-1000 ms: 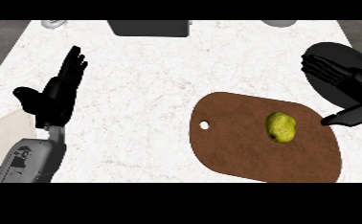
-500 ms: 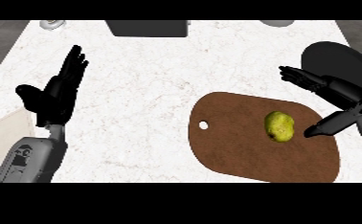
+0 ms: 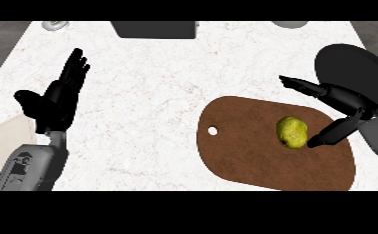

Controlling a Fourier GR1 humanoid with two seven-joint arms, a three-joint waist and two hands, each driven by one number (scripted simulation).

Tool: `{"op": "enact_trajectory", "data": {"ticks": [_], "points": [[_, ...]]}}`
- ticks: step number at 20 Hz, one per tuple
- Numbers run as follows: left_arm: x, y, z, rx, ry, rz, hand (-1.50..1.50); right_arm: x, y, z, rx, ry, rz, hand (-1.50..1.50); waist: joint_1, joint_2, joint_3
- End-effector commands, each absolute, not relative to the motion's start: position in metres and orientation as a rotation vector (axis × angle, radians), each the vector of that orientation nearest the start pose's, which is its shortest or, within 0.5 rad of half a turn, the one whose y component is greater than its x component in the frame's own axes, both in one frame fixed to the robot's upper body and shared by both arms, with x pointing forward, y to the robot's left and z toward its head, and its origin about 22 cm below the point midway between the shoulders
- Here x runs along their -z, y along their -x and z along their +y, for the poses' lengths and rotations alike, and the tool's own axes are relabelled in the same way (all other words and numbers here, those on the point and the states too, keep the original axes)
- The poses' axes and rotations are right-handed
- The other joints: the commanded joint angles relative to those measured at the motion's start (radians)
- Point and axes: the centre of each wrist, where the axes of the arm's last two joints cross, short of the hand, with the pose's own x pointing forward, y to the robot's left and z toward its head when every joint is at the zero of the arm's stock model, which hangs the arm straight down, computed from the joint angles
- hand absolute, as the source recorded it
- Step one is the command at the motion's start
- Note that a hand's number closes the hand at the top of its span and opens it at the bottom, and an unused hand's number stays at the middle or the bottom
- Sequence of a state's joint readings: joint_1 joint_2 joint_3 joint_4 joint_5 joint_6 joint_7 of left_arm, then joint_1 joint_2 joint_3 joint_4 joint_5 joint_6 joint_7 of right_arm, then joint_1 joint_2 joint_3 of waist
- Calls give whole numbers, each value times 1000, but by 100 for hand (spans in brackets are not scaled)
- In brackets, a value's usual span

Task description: Pick the pear from the cutting board and place it in the pan

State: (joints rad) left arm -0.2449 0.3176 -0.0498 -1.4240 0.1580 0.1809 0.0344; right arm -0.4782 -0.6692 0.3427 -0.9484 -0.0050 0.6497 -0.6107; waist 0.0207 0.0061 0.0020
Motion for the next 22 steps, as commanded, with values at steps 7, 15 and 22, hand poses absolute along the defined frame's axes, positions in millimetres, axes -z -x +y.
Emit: {"op": "enact_trajectory", "data": {"ticks": [7,15,22], "points": [[-46,-309,255,63,-173,-1625,0,-23,-341,-334,-1272,-499,-1446,-150,-10,0,-1],[-60,-298,266,64,-197,-1619,0,-17,-340,-327,-1273,-512,-1426,-150,-6,-5,-1],[-49,-307,265,52,-204,-1624,0,-14,-331,-302,-1372,-506,-1385,-150,-22,-6,-2]]}}
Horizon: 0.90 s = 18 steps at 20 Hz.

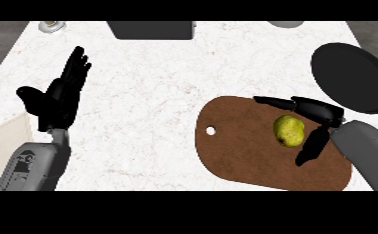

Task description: Pick the pear from the cutting board and place it in the pan

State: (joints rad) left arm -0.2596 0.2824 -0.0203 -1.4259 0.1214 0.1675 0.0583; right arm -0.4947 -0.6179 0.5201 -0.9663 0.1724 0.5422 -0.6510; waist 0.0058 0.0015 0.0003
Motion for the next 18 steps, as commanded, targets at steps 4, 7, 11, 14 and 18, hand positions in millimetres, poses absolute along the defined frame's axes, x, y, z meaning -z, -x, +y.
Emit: {"op": "enact_trajectory", "data": {"ticks": [4,7,11,14,18], "points": [[-56,-286,277,49,-189,-1631,0,-4,-334,-301,-1375,-518,-1371,-150,6,-2,0],[-37,-286,273,57,-193,-1620,0,1,-330,-305,-1392,-582,-1361,-150,5,1,0],[-59,-301,281,60,-206,-1632,0,7,-322,-277,-1439,-609,-1511,150,-2,0,0],[-44,-292,276,45,-215,-1618,0,6,-322,-273,-1427,-614,-1519,150,-2,-2,0],[-55,-297,257,54,-187,-1615,0,11,-333,-276,-1436,-587,-1509,150,5,1,0]]}}
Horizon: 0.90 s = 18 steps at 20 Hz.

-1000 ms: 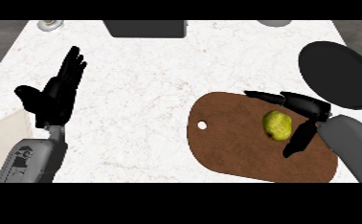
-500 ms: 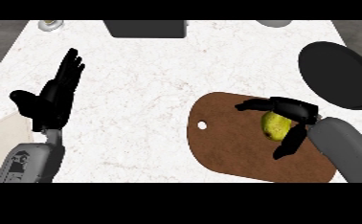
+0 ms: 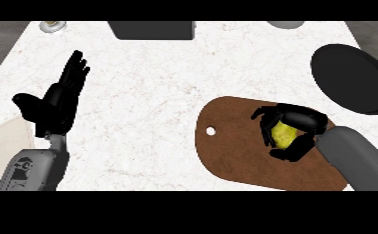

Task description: Pick the pear from the cutting board and place it in the pan

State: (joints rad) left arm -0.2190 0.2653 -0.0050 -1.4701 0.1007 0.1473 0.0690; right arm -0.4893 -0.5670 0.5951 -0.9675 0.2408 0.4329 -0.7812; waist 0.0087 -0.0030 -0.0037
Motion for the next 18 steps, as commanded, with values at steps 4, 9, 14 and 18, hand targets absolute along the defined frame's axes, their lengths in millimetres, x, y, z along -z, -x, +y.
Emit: {"op": "enact_trajectory", "data": {"ticks": [4,9,14,18], "points": [[-42,-293,275,54,-225,-1607,0,10,-328,-255,-1392,-192,-1367,150,-19,-3,1],[-42,-291,284,33,-250,-1592,0,1,-340,-291,-1291,387,-1139,150,-52,-28,-11],[-34,-285,287,30,-262,-1565,0,-52,-368,-241,-1073,790,-1326,150,-57,-37,-5],[-49,-287,298,20,-256,-1591,0,-66,-354,-193,-876,904,-1420,150,-63,-29,-1]]}}
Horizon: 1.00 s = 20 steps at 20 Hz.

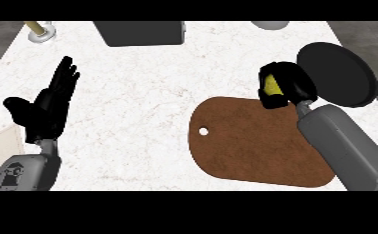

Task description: Pick the pear from the cutting board and place it in the pan

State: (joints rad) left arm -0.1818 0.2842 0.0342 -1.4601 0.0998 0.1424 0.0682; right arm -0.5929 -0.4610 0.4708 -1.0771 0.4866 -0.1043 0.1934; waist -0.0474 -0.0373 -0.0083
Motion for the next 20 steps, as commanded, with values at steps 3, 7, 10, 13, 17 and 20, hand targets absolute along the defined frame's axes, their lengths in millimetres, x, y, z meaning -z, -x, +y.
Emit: {"op": "enact_trajectory", "data": {"ticks": [3,7,10,13,17,20], "points": [[-24,-277,297,11,-243,-1577,0,-103,-349,-183,-766,1004,-1427,150,-3,15,4],[-41,-290,297,25,-246,-1614,0,-148,-338,-188,-623,1120,-1432,150,15,26,7],[-52,-292,269,34,-214,-1599,0,-146,-332,-229,-478,1101,-1480,150,28,33,9],[-58,-295,273,52,-227,-1614,0,-164,-343,-247,-322,1058,-1492,150,40,37,9],[-63,-296,278,38,-213,-1613,0,-157,-350,-306,-285,1087,-1460,150,50,38,9],[-62,-303,273,41,-186,-1621,0,-125,-352,-342,-330,1193,-1390,150,52,42,9]]}}
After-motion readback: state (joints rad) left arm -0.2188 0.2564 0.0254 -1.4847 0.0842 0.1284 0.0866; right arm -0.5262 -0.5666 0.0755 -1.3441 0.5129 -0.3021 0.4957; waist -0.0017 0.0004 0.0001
